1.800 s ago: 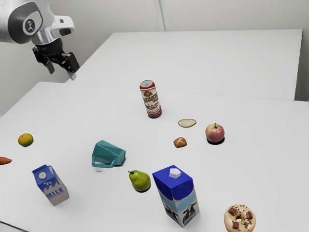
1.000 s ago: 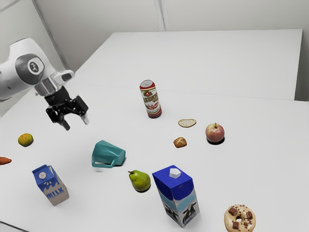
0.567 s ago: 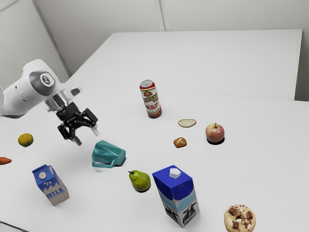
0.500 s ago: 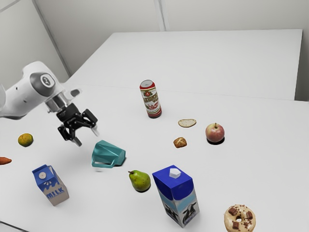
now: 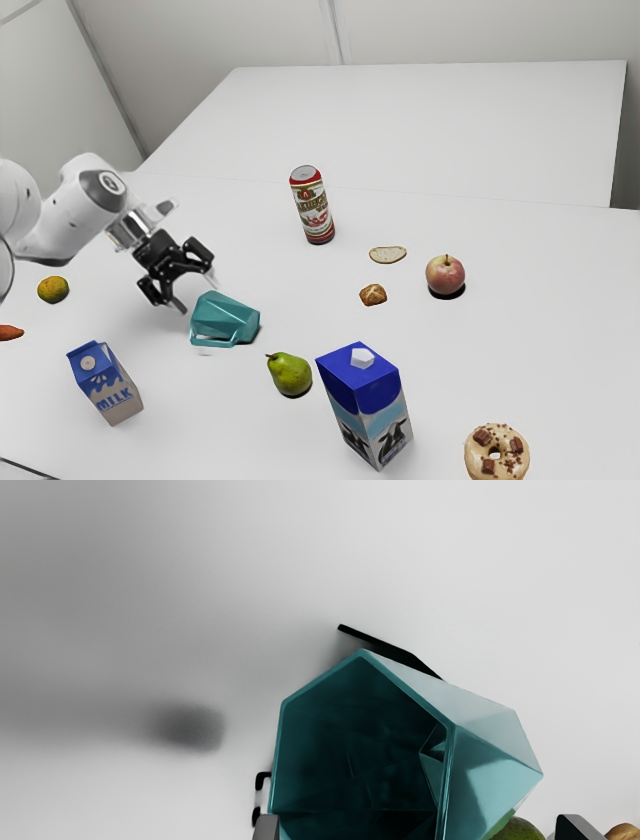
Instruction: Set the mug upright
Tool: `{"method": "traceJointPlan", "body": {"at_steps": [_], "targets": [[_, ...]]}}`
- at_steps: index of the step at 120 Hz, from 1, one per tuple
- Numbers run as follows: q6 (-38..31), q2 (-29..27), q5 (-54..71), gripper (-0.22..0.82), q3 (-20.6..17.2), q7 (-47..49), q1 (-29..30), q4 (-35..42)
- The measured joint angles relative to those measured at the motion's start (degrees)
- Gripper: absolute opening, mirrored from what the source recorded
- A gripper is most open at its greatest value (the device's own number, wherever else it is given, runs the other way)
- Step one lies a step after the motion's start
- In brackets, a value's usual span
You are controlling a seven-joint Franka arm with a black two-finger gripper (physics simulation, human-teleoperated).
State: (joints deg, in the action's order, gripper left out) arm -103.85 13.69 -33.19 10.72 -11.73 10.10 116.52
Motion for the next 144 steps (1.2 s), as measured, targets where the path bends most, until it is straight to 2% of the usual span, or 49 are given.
{"method": "traceJointPlan", "body": {"at_steps": [43,48,65,87,111,131,144], "targets": [[0.03,2.08,-7.55,0.6,-0.6,-0.54,0.0,1.83],[-0.03,2.13,-7.62,0.53,-0.63,-0.55,-0.04,1.61],[-0.28,1.97,-7.0,0.15,-0.65,-0.59,-0.08,1.25],[-0.48,1.46,-6.62,-0.05,-1.29,-0.56,-0.3,0.06],[-0.49,0.89,-6.66,-0.13,-2.63,-0.37,-0.37,-0.71],[-0.47,0.53,-6.45,-0.15,-2.72,0.03,-0.36,-0.69],[-1.09,-2.04,-2.24,-0.16,-3.77,0.27,-0.96,-0.95]]}}
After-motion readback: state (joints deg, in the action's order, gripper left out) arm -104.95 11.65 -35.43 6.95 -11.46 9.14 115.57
